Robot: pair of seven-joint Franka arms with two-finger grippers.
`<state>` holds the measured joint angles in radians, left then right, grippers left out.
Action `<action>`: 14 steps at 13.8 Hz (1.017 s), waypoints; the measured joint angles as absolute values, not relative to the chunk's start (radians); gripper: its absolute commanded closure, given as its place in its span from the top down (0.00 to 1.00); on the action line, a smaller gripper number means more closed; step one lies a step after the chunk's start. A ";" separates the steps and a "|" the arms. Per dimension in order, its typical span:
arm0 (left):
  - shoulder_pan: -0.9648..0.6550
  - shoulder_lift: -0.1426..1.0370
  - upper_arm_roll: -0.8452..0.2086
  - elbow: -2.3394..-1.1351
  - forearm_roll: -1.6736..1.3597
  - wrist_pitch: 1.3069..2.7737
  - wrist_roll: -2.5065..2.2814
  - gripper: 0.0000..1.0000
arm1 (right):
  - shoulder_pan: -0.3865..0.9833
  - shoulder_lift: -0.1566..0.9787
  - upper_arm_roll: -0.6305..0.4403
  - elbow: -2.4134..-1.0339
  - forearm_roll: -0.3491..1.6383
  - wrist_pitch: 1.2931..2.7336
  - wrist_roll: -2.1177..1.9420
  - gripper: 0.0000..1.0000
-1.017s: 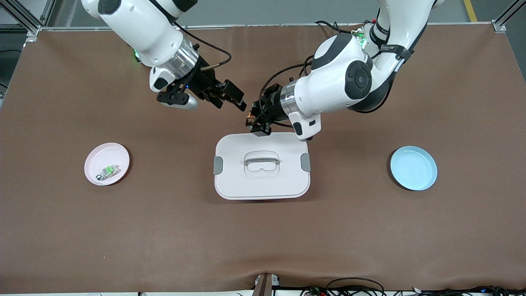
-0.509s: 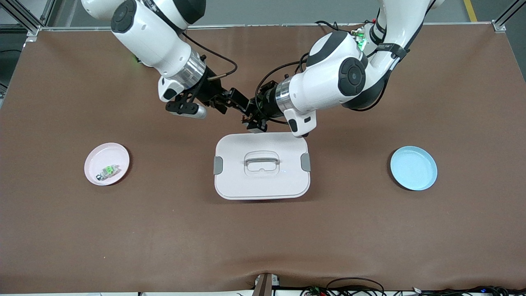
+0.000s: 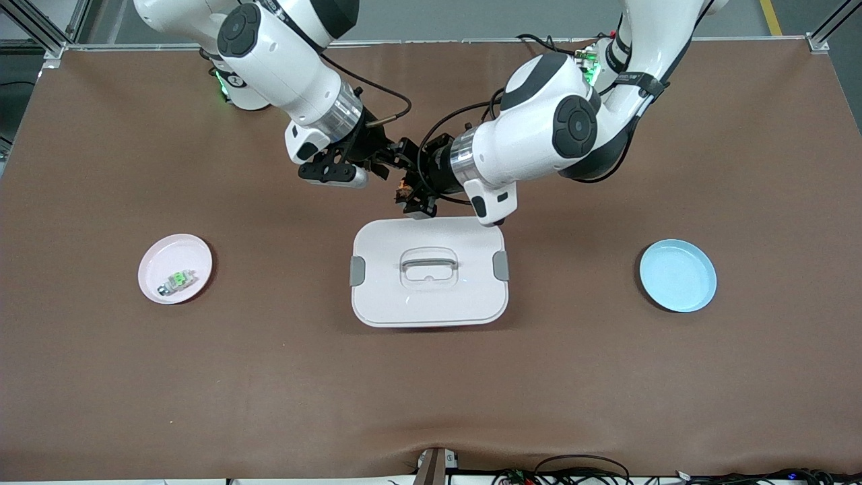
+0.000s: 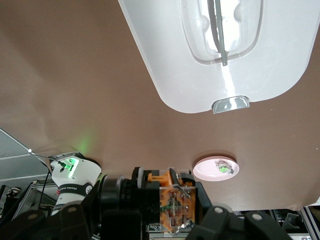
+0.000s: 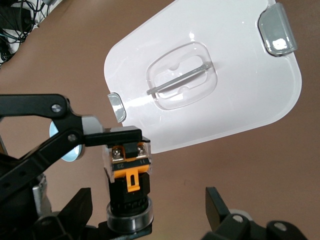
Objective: Transfer orange switch to right arm and place
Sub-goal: 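Close the right gripper on the orange switch held by the left gripper, then open the left gripper and withdraw it while the right gripper carries the switch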
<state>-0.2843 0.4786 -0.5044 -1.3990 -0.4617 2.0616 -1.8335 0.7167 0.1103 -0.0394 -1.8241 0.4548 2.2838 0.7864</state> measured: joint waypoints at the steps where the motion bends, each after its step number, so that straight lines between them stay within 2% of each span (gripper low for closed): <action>1: -0.285 0.479 -0.504 -1.399 -0.462 2.063 -1.834 0.00 | 0.719 0.111 -0.039 -1.824 0.455 2.284 0.785 0.56; 4: -0.286 0.483 -0.503 -1.399 -0.462 2.063 -1.834 0.00 | 0.723 0.111 -0.039 -1.818 0.460 2.288 0.785 0.09; 5: -0.289 0.485 -0.504 -1.399 -0.462 2.064 -1.834 0.09 | 0.724 0.111 -0.039 -1.815 0.467 2.289 0.785 0.00; 9: -0.289 0.486 -0.504 -1.398 -0.462 2.064 -1.834 0.21 | 0.724 0.111 -0.042 -1.814 0.482 2.289 0.775 0.00; 10: -0.289 0.486 -0.504 -1.397 -0.462 2.064 -1.834 0.27 | 0.724 0.111 -0.043 -1.814 0.483 2.289 0.775 0.00; 12: -0.288 0.486 -0.503 -1.394 -0.462 2.064 -1.834 0.47 | 0.724 0.111 -0.044 -1.811 0.484 2.290 0.773 0.00; 13: -0.287 0.486 -0.503 -1.390 -0.462 2.063 -1.834 0.67 | 0.724 0.111 -0.044 -1.809 0.484 2.292 0.773 0.00; 14: -0.286 0.486 -0.503 -1.388 -0.462 2.063 -1.834 1.00 | 0.724 0.111 -0.045 -1.807 0.484 2.294 0.772 0.00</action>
